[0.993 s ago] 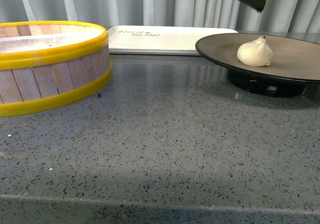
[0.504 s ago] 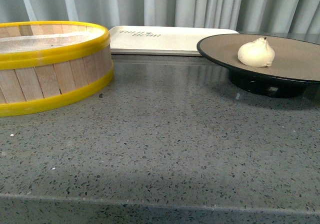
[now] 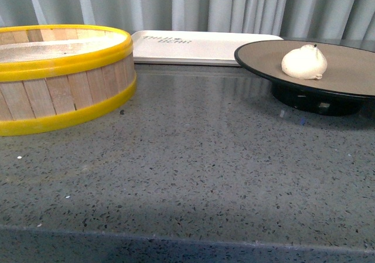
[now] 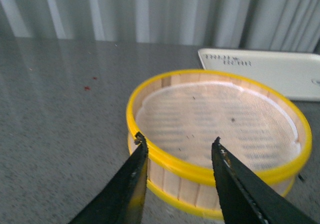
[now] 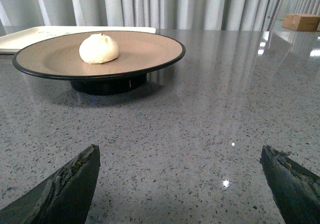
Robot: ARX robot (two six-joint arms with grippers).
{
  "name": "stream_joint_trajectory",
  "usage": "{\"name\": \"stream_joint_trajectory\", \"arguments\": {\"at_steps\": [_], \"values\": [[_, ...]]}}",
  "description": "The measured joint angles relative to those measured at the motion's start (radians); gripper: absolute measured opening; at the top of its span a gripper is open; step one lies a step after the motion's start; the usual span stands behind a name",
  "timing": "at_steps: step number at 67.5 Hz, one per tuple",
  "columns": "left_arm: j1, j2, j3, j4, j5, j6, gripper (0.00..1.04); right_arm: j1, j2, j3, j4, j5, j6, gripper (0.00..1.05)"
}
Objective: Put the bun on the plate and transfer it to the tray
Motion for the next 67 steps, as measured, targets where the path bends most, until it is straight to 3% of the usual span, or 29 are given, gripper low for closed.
{"name": "stream_joint_trajectory", "arguments": {"at_steps": [12, 67], "values": [[0.000, -0.066, -0.111, 0.031, 0.002, -0.011, 0.04, 0.000, 0.000, 0.000, 0.000, 0.002, 0.000, 0.96], [0.000, -0.362, -0.333, -0.034, 0.001, -0.012, 0.04, 0.000, 0.000, 0.000, 0.000, 0.002, 0.000, 0.96]]}}
